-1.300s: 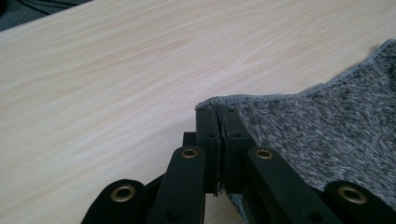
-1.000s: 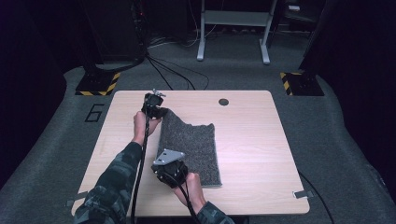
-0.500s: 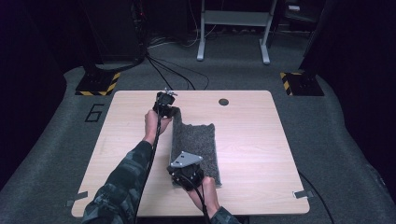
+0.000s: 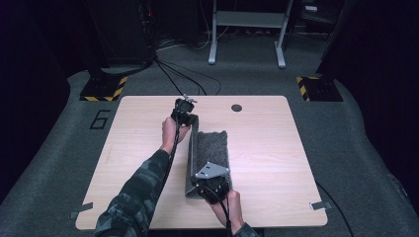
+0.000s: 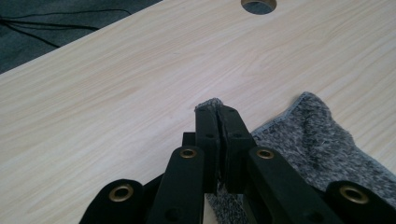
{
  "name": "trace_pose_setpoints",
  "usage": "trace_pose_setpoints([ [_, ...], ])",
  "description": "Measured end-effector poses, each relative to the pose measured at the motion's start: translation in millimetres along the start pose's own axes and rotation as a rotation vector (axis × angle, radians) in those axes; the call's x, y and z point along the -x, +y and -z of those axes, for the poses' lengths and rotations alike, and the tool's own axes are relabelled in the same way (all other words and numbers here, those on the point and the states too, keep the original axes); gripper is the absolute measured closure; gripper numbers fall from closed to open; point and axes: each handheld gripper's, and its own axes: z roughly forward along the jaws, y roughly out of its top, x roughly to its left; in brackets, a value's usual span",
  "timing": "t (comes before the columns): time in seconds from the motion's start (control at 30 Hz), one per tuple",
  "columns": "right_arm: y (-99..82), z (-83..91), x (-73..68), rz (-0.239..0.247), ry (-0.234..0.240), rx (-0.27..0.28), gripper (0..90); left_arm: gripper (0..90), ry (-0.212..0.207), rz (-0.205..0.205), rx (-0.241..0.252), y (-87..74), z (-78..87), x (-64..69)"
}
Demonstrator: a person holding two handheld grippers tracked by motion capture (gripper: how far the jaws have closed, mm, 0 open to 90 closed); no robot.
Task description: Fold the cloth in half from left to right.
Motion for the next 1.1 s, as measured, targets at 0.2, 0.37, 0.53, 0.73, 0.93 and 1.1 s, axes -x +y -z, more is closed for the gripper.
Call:
trace_pose_setpoints([
  [0.2,-8.9,5.6,6.9,-0.013,-0.017,-0.017,88.5,87.5,-0.011,-0.007,-0.004,5.9,-6.5,13.3],
  [0.37,-19.7,11.8,16.6,-0.037,-0.044,-0.038,88.4,87.4,-0.013,-0.018,-0.010,10.7,-15.9,25.5],
  [0.53,-28.4,15.1,23.3,-0.057,-0.056,-0.050,88.3,87.3,-0.015,-0.009,-0.015,11.2,-23.7,34.2],
  [0.73,-36.3,17.7,29.1,-0.074,-0.060,-0.066,88.3,87.3,-0.010,-0.024,-0.022,12.9,-28.5,41.6],
  [0.93,-44.7,22.3,38.1,-0.095,-0.075,-0.064,88.3,87.2,-0.006,-0.035,-0.029,14.2,-36.4,48.1],
  [1.1,-52.5,23.5,41.1,-0.111,-0.085,-0.076,88.3,87.0,-0.020,-0.039,-0.024,14.5,-39.8,54.4],
])
